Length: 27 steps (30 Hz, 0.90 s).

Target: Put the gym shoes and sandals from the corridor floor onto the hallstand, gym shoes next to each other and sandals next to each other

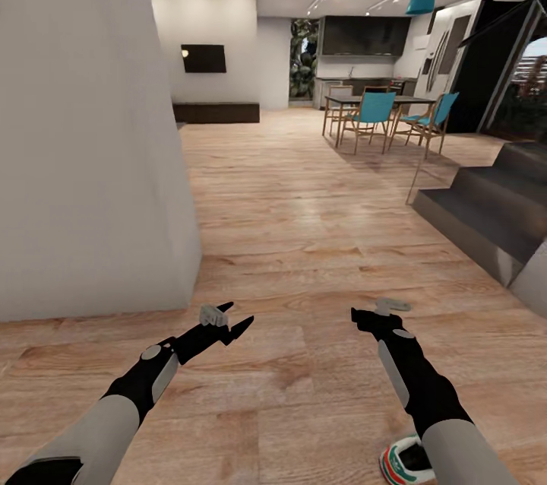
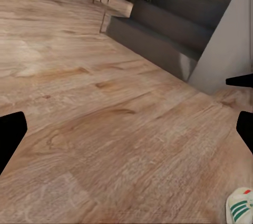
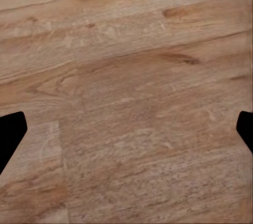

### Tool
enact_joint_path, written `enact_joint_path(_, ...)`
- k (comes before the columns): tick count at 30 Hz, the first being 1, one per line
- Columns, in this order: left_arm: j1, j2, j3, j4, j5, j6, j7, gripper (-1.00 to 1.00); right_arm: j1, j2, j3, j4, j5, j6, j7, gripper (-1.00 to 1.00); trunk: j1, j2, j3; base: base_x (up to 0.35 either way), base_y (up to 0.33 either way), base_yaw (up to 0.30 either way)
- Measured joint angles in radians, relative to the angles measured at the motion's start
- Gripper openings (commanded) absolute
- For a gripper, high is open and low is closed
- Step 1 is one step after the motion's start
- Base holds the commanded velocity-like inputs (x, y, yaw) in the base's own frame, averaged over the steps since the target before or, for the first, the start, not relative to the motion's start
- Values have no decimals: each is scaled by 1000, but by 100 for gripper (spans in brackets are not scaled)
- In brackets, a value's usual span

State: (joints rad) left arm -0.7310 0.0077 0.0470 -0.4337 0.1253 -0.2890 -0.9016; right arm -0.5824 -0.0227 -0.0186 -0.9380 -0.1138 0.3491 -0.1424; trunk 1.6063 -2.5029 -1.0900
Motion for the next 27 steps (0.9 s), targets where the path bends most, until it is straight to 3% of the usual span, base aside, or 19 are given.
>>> enact_joint_path(27, 0, 0, 0, 0, 0, 0, 0, 100, 0, 0, 0, 0, 0, 0, 0, 100, 0, 0, 17, 5, 0, -235)
